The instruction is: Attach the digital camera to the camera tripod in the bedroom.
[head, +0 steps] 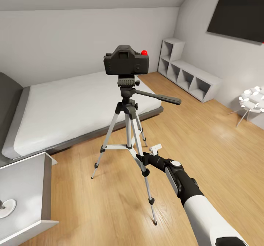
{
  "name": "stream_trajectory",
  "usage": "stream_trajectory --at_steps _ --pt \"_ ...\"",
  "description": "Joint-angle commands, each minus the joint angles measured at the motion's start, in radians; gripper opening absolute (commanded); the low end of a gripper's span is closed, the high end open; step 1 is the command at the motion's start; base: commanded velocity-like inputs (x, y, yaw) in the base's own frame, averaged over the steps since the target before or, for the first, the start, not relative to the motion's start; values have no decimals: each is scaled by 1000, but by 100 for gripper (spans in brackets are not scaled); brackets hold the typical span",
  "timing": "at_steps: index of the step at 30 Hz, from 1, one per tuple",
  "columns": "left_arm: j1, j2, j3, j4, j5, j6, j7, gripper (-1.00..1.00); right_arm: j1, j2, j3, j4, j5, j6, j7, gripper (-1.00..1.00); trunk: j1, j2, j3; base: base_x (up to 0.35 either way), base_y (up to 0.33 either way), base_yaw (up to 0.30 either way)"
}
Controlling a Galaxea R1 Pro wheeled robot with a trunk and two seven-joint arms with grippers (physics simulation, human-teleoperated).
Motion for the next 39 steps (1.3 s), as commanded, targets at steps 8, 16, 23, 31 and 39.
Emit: stream_trajectory --at_steps 8,16,23,31,39 --pt "34 -9 -9 -2 99 9 50 100 0 0 -2 1 42 6 -5 -100 1 -1 -2 0 0 0" --pt "45 -10 -11 -5 115 5 53 100 0 0 -2 1 41 4 -5 -100 1 -1 -2 0 0 0" --pt "49 -14 -10 -4 120 5 53 100 0 1 -2 0 43 5 -3 -100 1 -1 -2 0 0 0" --pt "50 -30 -10 -9 120 2 51 100 0 0 -2 0 46 6 -2 100 1 -1 -2 0 0 0" --pt "50 -36 -9 -4 119 -8 51 100 0 0 -2 0 47 6 -2 100 1 -1 -2 0 0 0"
